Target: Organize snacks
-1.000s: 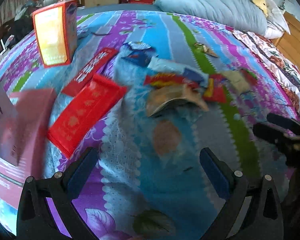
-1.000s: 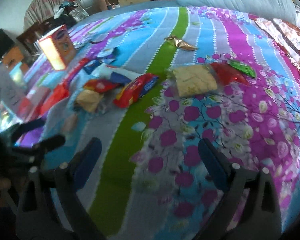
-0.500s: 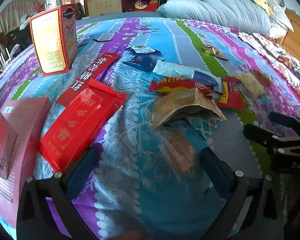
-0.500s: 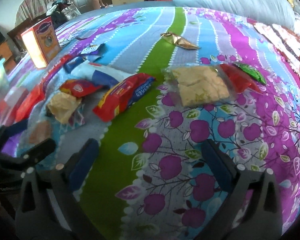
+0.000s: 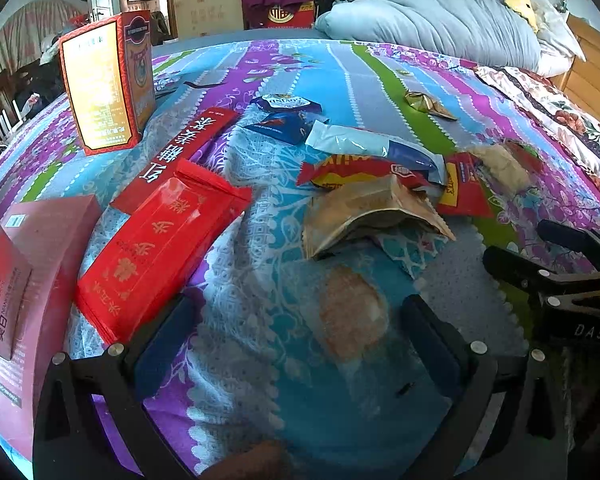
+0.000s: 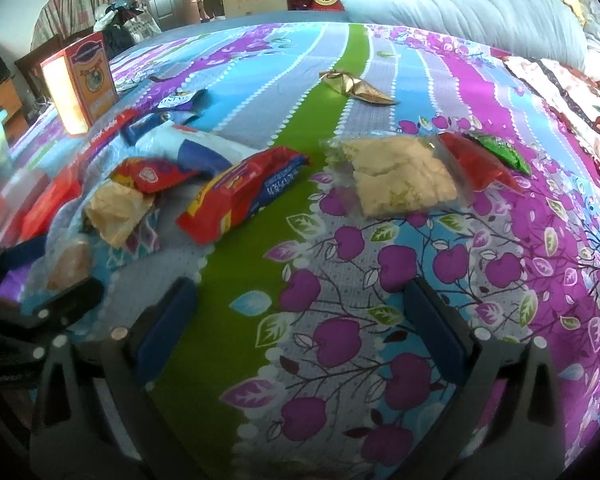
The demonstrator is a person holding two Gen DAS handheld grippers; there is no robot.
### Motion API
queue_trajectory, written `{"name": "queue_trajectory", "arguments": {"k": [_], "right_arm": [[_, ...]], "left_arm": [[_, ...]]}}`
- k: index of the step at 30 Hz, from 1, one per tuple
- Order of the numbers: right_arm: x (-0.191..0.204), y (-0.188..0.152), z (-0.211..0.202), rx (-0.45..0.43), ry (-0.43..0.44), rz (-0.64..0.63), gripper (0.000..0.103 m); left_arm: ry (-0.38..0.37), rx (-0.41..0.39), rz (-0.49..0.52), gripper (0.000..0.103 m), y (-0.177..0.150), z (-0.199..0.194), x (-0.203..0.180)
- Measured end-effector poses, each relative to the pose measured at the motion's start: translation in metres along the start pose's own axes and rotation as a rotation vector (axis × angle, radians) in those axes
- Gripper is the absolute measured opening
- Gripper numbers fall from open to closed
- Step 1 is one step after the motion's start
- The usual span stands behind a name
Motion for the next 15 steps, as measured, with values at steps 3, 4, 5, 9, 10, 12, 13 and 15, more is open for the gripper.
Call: {"name": "queue_trajectory", "arguments": {"k": [3,4,5,9,10,12,13,15], "right_arm": [[-0.0008,0.0001,0.0001,0.001,0.001,0.001,0.103],[-0.0009,0.0002,-0.0001,0.001,0.001,0.0,0.103],[-0.0009,0.0003,0.0009,0.002,-0.002,-0.003,0.103],[-0.0002,0.0002,0.0015,0.004,-0.001,-0.001,0.103],[0.0,0.0002,0.0018,0.004,-0.002,-0.001,0.103],[-0.0008,0.0005,0.0026,0.005,-0.003,-0.002,0.103],[-0.0007,0.0006,0.0026,0.005,-0.003,-0.002,0.103],[-0.0009,0.0006,0.0031,0.005,-0.002,0.0,0.103]], "left_arm": [[0.001,0.0,0.001,0.103,-0.0001,0.0001,-0.0002],[0.0,0.0,0.0,0.103,0.0,0.0003,0.0002],[0.0,0.0,0.0,0.103,0.0,0.0001,-0.0004],[0.002,0.001,0.002,0.103,-0.0003,0.0007,-0.0004],[0.003,0.001,0.002,0.103,-0.0002,0.0009,-0.0001],[0.003,0.001,0.002,0.103,-0.0002,0.0007,-0.0005],[0.003,0.001,0.002,0.103,-0.0001,0.0009,-0.0002],[0.003,0.001,0.002,0.103,-0.0005,0.0014,0.0]]}}
Point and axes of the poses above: each gripper's, at about its wrist camera, not at the fingertips, and z roughly the way its jaws point, x to its left, y to its top, the point moved 4 cm from there along z, roughly the way its jaws point, and after that the axes turned 12 degrees about -x, right-handed, at the moved point
